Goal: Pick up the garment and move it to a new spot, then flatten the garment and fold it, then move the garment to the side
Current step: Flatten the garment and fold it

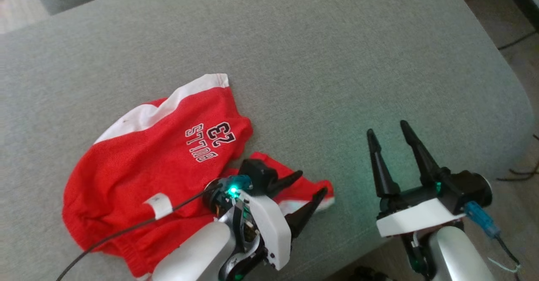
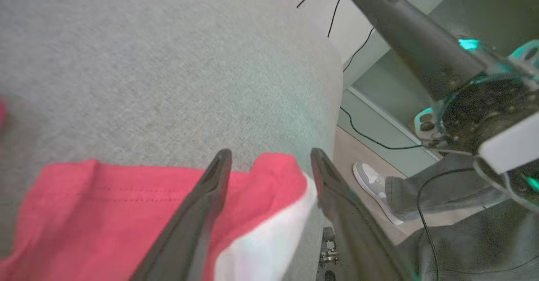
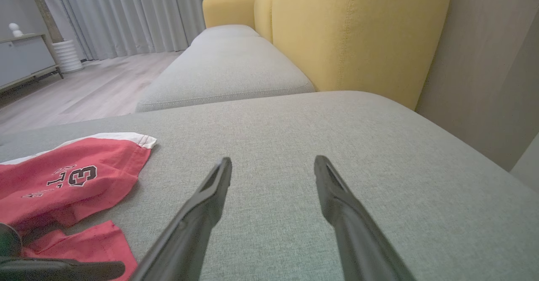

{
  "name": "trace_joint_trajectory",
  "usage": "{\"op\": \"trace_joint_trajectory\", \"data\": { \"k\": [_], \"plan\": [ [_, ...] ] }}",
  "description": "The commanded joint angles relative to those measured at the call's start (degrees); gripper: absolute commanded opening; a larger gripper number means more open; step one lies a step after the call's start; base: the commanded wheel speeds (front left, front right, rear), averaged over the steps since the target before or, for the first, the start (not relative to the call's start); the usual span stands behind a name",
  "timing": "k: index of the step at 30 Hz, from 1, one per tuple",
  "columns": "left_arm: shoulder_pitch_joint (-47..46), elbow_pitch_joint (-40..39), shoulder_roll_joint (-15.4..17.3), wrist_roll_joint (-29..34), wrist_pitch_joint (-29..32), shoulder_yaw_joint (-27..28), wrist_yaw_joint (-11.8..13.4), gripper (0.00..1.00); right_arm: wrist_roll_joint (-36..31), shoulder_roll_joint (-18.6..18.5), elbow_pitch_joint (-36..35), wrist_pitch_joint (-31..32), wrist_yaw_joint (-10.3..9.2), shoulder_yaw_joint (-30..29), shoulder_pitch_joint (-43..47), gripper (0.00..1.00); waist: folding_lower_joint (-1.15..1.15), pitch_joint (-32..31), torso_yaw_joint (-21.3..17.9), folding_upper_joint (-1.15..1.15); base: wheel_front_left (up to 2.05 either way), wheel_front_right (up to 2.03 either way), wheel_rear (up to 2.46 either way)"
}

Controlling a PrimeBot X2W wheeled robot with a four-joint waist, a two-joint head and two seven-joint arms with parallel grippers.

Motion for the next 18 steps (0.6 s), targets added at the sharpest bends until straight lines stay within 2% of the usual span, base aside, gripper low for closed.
{"op": "trace_joint_trajectory", "data": {
  "k": [1, 6, 12, 18],
  "plan": [
    [-0.8, -2.3, -0.6, -0.1, -1.5, 1.7, -0.2, 1.00, 0.0, -0.2, -1.4, -0.4, 0.44, 0.5, -0.2, 1.00, -0.01, -0.8, 0.8, 0.00, 0.00, 0.00, 0.00],
    [2.0, -6.5, 2.4, -0.2, -6.3, 6.1, 3.3, 1.00, -0.5, -0.2, -1.3, -0.4, 0.44, -0.6, 0.6, 1.00, -0.01, -3.2, 3.5, 0.00, 0.00, 0.00, 0.00],
    [11.0, -13.1, 8.0, -2.3, -12.0, 14.7, 11.3, 1.00, -1.4, -0.2, -1.0, -0.4, 0.44, -1.6, 1.7, 1.00, -0.01, -5.8, 7.6, 0.00, 0.00, 0.00, 0.00],
    [20.0, -18.3, 13.0, -4.5, -13.6, 20.1, 16.6, 1.00, -2.3, -0.2, -0.9, -0.4, 0.44, -2.3, 2.5, 1.00, -0.01, -7.3, 11.9, 0.00, 0.00, 0.00, 0.00]
  ]
}}
